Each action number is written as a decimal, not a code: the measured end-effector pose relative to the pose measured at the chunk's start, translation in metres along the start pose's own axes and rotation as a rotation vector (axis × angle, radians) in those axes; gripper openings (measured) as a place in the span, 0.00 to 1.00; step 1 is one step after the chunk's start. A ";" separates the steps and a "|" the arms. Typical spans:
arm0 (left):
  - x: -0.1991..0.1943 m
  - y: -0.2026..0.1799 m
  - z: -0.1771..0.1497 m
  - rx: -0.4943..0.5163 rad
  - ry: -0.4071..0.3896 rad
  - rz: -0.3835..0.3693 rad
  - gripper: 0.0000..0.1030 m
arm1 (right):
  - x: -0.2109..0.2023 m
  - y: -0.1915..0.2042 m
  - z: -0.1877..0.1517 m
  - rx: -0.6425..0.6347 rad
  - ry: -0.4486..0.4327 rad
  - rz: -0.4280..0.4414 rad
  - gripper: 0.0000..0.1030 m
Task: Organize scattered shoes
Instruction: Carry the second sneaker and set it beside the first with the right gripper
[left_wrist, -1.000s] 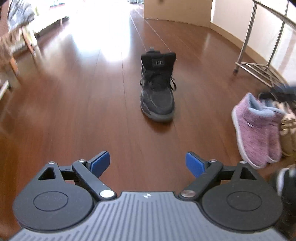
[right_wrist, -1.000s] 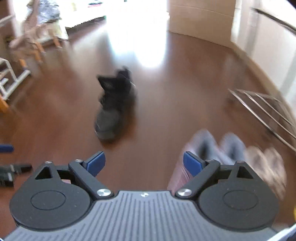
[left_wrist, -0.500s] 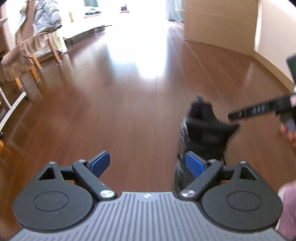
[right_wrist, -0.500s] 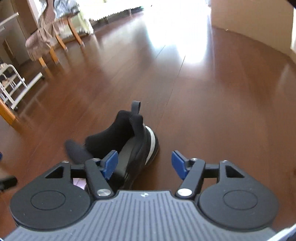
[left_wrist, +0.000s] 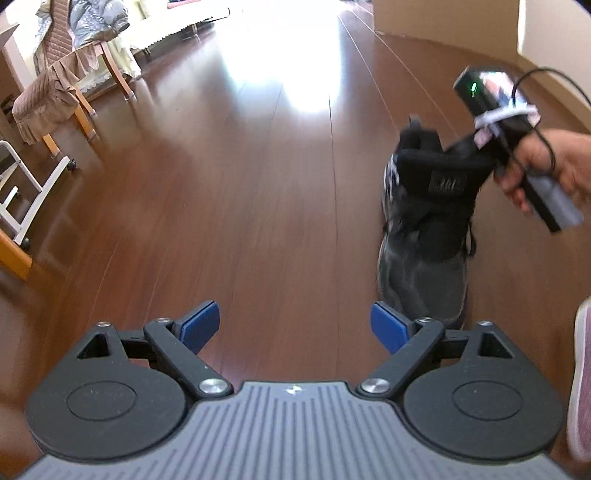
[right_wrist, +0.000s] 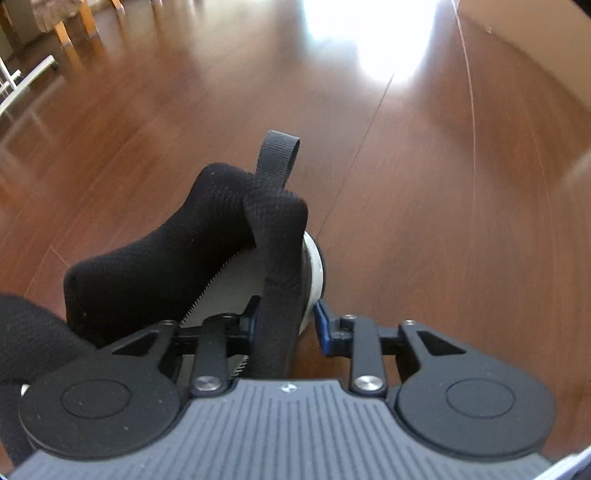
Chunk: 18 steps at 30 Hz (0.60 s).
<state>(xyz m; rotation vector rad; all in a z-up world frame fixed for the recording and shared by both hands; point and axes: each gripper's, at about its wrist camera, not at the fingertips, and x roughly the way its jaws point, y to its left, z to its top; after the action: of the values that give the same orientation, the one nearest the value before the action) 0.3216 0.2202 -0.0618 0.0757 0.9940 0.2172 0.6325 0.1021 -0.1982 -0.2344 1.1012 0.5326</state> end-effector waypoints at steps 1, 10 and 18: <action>-0.006 0.002 -0.009 0.011 0.001 -0.001 0.88 | -0.007 0.000 -0.008 0.013 -0.027 0.036 0.22; -0.061 0.031 -0.072 0.057 0.013 -0.077 0.88 | -0.092 0.044 -0.153 0.087 -0.034 0.300 0.18; -0.119 0.021 -0.123 0.136 -0.041 -0.260 0.88 | -0.197 0.063 -0.309 0.376 0.043 0.253 0.18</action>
<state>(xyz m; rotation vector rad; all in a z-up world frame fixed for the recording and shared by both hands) 0.1534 0.2108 -0.0275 0.0744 0.9667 -0.0898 0.2902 -0.0360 -0.1547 0.2251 1.2582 0.5348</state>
